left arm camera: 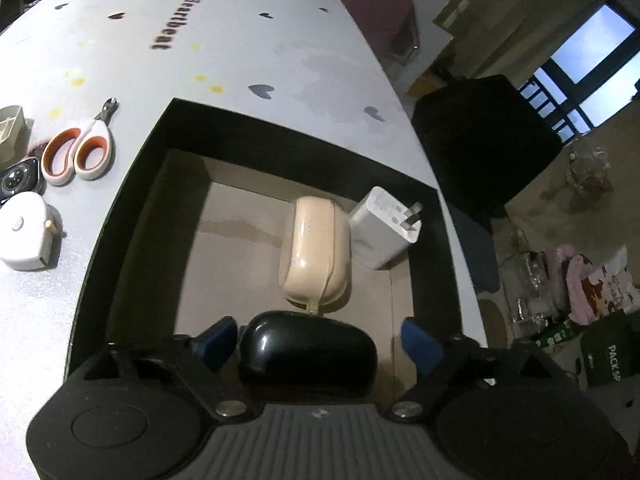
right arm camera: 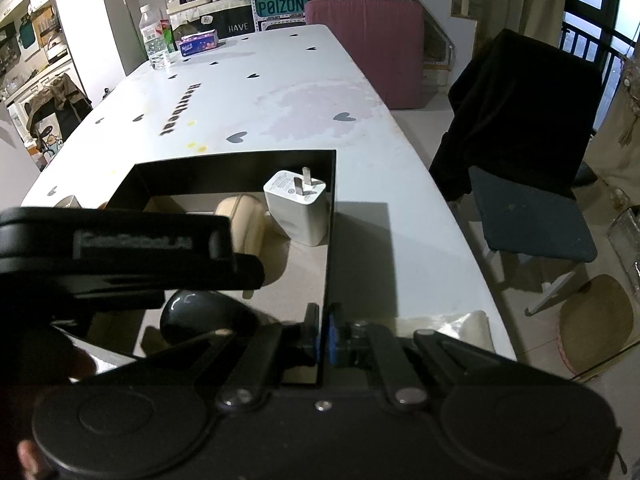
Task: Organize rigid objects
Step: 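Carry the black mouse into the box and open the left gripper, then withdraw the left gripper from the box back over the table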
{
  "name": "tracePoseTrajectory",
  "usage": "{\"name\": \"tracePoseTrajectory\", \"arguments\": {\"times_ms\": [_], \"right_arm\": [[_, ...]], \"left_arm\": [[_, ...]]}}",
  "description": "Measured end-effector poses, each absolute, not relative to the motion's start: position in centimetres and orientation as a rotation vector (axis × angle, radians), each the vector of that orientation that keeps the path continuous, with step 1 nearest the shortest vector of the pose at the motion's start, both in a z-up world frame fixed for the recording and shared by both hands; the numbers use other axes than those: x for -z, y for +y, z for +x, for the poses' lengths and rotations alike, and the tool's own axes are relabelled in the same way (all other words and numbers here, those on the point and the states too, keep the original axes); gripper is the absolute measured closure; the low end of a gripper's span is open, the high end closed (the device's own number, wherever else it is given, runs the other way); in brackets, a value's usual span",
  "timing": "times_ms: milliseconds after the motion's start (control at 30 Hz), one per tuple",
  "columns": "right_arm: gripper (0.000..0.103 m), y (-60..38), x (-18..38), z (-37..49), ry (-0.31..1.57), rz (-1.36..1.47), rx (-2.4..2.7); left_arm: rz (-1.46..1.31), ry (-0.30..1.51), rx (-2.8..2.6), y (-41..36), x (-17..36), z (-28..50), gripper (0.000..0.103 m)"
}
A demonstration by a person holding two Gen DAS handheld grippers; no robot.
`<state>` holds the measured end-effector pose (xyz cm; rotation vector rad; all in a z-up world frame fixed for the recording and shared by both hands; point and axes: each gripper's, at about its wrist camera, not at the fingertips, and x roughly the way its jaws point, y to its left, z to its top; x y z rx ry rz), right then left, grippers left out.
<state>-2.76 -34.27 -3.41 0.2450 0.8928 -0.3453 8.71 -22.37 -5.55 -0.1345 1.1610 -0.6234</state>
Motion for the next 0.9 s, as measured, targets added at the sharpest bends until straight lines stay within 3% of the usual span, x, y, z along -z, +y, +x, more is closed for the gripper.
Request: {"name": "tracePoseTrajectory", "arguments": {"times_ms": [600, 900], "right_arm": [[0.098, -34.4, 3.5, -2.8, 0.891, 0.255, 0.342], [0.098, -34.4, 3.5, -2.8, 0.891, 0.256, 0.341]], "left_arm": [[-0.003, 0.977, 0.695, -18.0, 0.3, 5.6, 0.008], [0.078, 0.885, 0.732, -15.4, -1.8, 3.0, 0.001]]}}
